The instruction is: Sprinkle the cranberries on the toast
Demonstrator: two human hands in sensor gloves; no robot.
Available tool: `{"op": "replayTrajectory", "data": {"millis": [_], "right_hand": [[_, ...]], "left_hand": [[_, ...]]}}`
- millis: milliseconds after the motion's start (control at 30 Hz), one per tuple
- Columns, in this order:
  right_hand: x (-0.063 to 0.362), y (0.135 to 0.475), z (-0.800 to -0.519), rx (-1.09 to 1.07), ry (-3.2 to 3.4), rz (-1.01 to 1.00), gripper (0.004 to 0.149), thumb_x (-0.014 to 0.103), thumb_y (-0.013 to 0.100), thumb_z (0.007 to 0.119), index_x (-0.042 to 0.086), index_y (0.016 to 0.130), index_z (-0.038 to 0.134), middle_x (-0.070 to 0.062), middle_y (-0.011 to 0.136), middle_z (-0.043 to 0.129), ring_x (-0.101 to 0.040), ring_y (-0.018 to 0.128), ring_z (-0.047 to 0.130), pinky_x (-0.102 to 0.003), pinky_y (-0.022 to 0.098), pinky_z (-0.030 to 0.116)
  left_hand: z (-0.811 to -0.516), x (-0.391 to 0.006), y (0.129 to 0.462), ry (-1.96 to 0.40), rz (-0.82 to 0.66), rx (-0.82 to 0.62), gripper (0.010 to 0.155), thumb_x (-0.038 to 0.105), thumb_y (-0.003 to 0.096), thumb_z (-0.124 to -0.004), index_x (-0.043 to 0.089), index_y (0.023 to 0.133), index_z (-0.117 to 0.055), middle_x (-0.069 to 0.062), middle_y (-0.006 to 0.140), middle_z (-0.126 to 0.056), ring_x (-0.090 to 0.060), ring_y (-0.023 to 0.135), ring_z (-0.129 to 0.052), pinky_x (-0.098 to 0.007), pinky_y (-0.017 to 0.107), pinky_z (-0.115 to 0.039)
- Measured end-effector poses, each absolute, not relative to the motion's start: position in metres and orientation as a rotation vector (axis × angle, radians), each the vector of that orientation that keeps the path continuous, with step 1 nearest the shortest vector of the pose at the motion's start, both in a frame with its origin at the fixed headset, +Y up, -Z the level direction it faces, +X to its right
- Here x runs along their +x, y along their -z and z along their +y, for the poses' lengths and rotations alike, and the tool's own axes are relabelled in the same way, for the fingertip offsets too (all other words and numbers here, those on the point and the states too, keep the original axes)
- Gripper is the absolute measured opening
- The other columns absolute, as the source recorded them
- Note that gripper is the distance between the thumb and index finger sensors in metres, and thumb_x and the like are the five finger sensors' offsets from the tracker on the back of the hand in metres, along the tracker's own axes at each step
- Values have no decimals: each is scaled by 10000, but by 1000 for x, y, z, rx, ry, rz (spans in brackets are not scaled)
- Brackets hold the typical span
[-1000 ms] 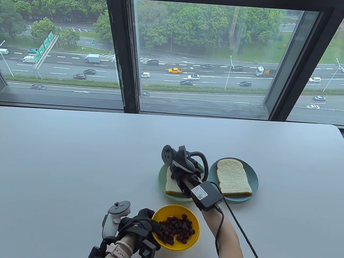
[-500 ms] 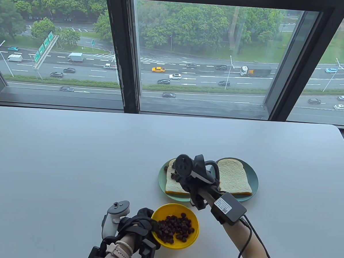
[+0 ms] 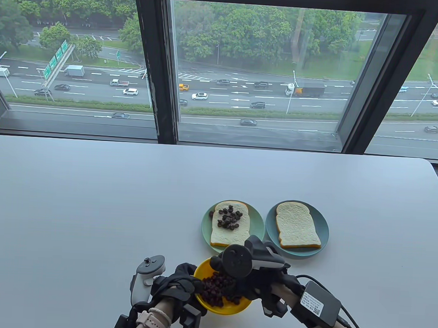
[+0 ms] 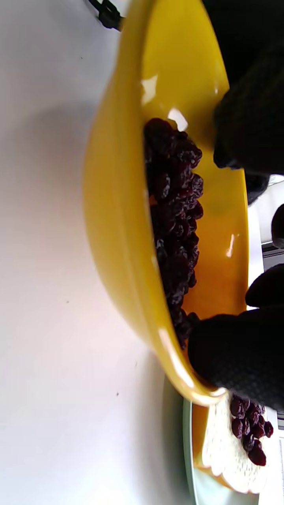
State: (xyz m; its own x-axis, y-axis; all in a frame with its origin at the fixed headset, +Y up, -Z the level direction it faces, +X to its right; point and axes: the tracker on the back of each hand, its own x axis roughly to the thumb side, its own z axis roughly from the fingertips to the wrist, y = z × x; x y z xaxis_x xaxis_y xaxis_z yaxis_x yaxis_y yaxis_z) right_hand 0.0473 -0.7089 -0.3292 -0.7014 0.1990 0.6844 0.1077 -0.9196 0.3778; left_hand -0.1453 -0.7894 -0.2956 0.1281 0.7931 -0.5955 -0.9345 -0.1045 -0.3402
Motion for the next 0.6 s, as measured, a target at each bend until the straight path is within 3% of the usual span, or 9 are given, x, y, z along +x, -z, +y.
{"op": "replayTrajectory", "data": {"millis": [133, 333, 433, 600], "right_hand": [[33, 319, -720, 1285, -2828, 671, 837, 499, 352, 752, 316, 999, 253, -172, 1033, 336, -466, 903, 538, -376, 568, 781], [17, 311, -733, 1332, -3027, 455, 770, 407, 355, 737, 348, 967, 274, -121, 1011, 391, -367, 883, 596, -307, 526, 807], [15, 309, -730, 1352, -3027, 378, 713, 378, 346, 751, 338, 946, 368, -120, 993, 464, -362, 850, 670, -315, 487, 843], [18, 305, -727, 1408, -2972, 191, 511, 330, 308, 819, 308, 769, 601, -56, 871, 636, -292, 651, 847, -232, 329, 933]], "left_hand": [[-787, -145, 296, -1534, 221, -787, 605, 197, 468, -735, 244, 940, -360, -180, 723, -584, -356, 483, -744, -383, 233, -968], [-786, -147, 294, -1520, 228, -786, 614, 197, 463, -742, 239, 937, -353, -186, 715, -575, -359, 473, -740, -381, 230, -975], [-787, -145, 293, -1544, 233, -797, 613, 193, 463, -742, 237, 937, -355, -186, 715, -575, -359, 474, -739, -383, 232, -973], [-786, -143, 294, -1545, 222, -794, 617, 195, 462, -746, 236, 938, -357, -190, 712, -572, -362, 470, -735, -386, 227, -971]]}}
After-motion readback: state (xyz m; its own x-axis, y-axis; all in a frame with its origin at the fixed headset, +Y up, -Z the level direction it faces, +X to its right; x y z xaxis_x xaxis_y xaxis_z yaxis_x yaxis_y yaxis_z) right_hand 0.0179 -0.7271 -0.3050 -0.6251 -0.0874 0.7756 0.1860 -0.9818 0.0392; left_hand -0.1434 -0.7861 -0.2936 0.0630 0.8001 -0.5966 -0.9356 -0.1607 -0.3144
